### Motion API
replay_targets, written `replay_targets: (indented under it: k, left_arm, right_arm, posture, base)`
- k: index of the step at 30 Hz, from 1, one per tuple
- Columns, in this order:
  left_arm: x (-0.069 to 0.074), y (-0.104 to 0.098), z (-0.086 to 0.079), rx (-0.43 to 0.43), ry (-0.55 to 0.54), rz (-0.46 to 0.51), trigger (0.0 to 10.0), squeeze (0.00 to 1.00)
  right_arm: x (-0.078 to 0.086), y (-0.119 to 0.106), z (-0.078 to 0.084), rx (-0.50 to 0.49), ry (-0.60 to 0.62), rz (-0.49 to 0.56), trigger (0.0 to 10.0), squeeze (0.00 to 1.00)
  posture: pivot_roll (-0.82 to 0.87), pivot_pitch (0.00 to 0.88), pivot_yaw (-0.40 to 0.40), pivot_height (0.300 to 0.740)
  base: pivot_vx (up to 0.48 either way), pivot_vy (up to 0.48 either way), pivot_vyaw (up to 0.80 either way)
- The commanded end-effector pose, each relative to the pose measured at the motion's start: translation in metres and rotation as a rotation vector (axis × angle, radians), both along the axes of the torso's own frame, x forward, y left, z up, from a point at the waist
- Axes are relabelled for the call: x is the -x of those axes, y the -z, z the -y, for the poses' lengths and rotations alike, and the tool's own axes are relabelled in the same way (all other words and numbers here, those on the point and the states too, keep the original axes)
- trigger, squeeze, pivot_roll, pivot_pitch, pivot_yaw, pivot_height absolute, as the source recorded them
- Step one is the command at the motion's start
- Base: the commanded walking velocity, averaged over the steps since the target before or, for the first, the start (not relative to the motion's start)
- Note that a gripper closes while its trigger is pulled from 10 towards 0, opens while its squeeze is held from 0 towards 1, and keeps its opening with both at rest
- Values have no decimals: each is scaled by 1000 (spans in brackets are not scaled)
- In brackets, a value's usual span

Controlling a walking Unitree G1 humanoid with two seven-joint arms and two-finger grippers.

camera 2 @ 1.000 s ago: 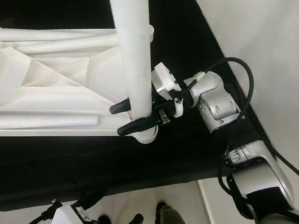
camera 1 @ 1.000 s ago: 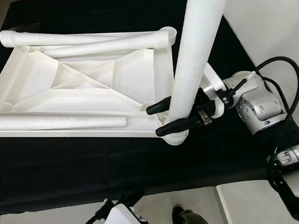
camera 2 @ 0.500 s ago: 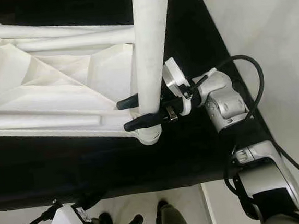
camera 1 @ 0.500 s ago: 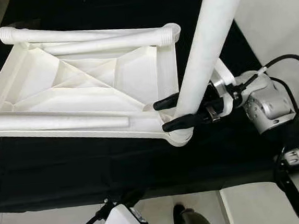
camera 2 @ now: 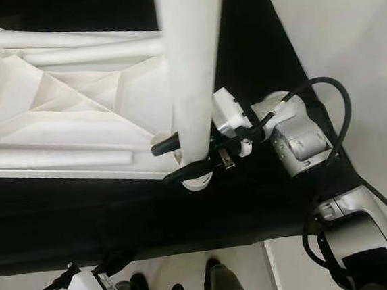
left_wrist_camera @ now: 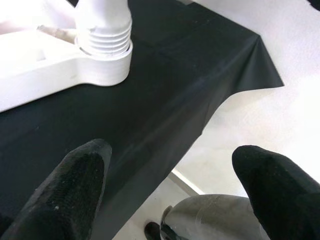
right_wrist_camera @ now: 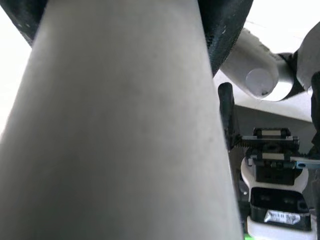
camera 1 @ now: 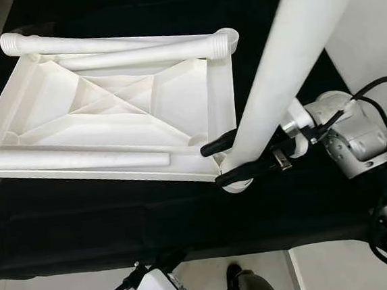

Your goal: Building children table

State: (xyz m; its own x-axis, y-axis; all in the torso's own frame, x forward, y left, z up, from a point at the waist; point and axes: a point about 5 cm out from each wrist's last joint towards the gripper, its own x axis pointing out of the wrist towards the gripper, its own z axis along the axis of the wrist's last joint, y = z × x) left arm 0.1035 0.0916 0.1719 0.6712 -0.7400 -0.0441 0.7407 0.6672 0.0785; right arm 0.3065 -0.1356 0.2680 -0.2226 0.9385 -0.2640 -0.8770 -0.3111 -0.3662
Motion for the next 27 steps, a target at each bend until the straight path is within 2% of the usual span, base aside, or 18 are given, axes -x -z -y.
replay_targets:
  k: [1, 12, 13, 17, 21, 27]
  left_arm:
    - [5, 1, 0, -5, 19, -30, 10000, 0]
    - [4, 0, 0, -5, 13, -27, 10000, 0]
    - [4, 0, 0, -3, 14, -26, 10000, 0]
    - [4, 0, 0, -2, 13, -26, 10000, 0]
    - [3, 0, 0, -1, 11, -24, 10000, 0]
    - [3, 0, 0, -1, 10, -24, 10000, 0]
  right_arm:
    - [1, 38, 0, 122, 0, -135, 10000, 0]
    - [-3, 32, 0, 77, 24, -171, 10000, 0]
    - [-7, 30, 2, 52, 62, -208, 10000, 0]
    - [-9, 29, 2, 34, 86, -223, 10000, 0]
    - [-10, 27, 3, -48, 145, -260, 10000, 0]
    - [-10, 29, 5, -71, 174, -262, 10000, 0]
  posture:
    - [-37, 375, 3, 740]
    - [-42, 377, -1, 740]
    - [-48, 378, -4, 740]
    - [-48, 377, -5, 740]
    - [-51, 376, -6, 740]
    - [-52, 376, -6, 740]
  base:
    - [0, 0, 0]
    - [0, 0, 0]
    - [0, 0, 0]
    - [0, 0, 0]
    - [0, 0, 0]
    - [0, 0, 0]
